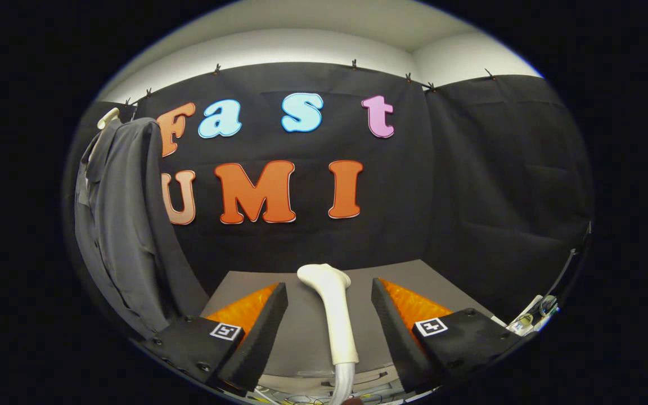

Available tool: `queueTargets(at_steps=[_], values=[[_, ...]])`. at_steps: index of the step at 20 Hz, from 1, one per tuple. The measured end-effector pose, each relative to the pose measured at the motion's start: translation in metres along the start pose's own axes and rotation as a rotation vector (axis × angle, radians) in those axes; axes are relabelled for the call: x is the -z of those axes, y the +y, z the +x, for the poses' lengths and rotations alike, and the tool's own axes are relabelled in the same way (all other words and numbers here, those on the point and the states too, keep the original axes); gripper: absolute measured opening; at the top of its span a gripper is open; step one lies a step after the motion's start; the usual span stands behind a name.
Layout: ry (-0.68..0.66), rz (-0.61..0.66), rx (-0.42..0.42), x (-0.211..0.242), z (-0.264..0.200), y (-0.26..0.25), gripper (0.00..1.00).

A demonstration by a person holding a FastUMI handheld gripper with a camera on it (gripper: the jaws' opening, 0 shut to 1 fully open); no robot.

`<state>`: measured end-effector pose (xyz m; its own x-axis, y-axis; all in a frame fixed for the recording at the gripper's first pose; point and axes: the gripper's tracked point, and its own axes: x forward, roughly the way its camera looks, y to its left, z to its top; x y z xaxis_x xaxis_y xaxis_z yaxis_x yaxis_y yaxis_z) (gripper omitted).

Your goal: Iron the clothes twice with a garment steamer, once on the left side and once on the right side.

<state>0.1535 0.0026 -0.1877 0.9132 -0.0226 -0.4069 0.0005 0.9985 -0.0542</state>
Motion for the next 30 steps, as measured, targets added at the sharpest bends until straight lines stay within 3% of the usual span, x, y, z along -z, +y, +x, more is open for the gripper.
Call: queueTargets(at_steps=[8, 14, 22, 23, 30], values=[[0.161, 0.105, 0.000, 0.053, 0.081, -0.020, 0.98], [0.262, 0.120, 0.002, 0.083, 0.109, -0.021, 0.99], [0.362, 0.137, -0.033, 0.107, 0.113, -0.013, 0.69], [0.382, 0.141, -0.030, 0.108, 0.111, -0.011, 0.59], [0.423, 0.123, -0.005, 0.114, 0.103, -0.013, 0.47]])
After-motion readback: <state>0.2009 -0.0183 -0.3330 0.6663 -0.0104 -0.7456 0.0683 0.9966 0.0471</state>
